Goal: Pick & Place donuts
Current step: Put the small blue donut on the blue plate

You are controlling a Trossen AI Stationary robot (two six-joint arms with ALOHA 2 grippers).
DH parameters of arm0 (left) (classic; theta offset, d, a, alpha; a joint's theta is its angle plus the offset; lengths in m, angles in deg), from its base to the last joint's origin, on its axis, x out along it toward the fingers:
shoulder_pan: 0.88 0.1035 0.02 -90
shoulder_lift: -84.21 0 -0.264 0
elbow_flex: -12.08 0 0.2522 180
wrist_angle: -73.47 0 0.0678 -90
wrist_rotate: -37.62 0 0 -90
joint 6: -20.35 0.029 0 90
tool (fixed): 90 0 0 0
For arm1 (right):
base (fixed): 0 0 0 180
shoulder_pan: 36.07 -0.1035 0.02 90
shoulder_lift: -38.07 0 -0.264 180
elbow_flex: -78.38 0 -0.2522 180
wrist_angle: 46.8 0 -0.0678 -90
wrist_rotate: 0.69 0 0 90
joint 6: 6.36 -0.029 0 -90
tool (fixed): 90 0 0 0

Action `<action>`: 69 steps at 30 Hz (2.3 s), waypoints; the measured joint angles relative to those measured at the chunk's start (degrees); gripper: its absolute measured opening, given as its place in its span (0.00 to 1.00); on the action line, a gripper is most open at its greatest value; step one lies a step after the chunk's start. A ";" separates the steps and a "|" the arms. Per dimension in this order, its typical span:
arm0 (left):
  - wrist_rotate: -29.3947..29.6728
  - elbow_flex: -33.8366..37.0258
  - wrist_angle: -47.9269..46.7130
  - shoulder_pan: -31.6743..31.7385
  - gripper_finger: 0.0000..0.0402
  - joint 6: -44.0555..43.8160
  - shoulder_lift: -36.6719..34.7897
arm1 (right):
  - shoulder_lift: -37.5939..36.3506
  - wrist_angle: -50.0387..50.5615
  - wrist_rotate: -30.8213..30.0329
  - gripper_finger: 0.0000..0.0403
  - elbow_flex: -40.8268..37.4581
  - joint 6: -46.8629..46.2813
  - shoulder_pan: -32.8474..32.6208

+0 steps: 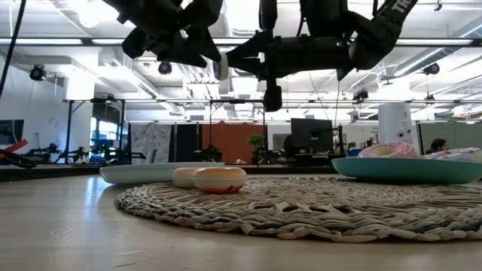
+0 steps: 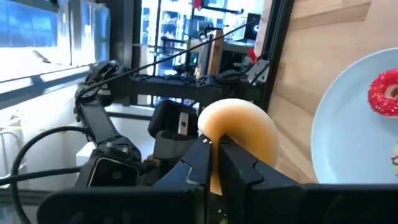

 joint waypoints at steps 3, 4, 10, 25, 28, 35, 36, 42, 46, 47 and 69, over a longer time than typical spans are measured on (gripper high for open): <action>-0.78 0.00 0.48 0.74 0.33 -0.83 0.09 | 0.00 0.27 -1.27 0.03 0.00 0.16 -0.01; -1.28 0.00 0.77 1.00 0.33 -1.03 0.22 | 0.00 0.71 -1.39 0.03 0.00 0.33 0.03; -2.88 0.00 2.59 2.14 0.33 -1.37 1.08 | 0.00 1.19 -2.55 0.03 0.07 1.76 -0.02; -4.93 -0.03 2.34 4.63 0.29 1.06 1.51 | 0.00 3.62 -1.35 0.03 1.27 2.72 -0.63; -5.31 -0.29 2.28 4.67 0.21 1.83 1.51 | -0.05 5.56 -1.35 0.03 1.29 1.67 -0.65; -5.84 -0.65 0.62 4.89 0.02 3.21 1.51 | -0.26 6.98 -0.38 0.12 1.33 1.69 -0.63; -6.02 -0.68 -0.05 4.89 0.01 3.12 1.49 | -0.39 7.29 0.31 0.15 1.31 1.81 -0.54; -5.65 -0.76 -4.96 5.04 0.00 2.78 1.36 | -1.75 8.51 5.88 0.33 1.07 4.70 0.29; -9.13 -1.11 -13.63 4.80 0.00 1.86 1.04 | -4.70 13.91 10.88 0.43 0.98 8.47 1.72; -11.15 -1.33 -17.17 4.63 0.00 1.25 0.58 | -5.97 16.45 11.12 0.45 0.98 10.08 2.07; -48.12 4.47 -37.46 12.60 0.00 14.34 -0.68 | -29.62 48.25 11.04 0.51 0.81 30.89 8.73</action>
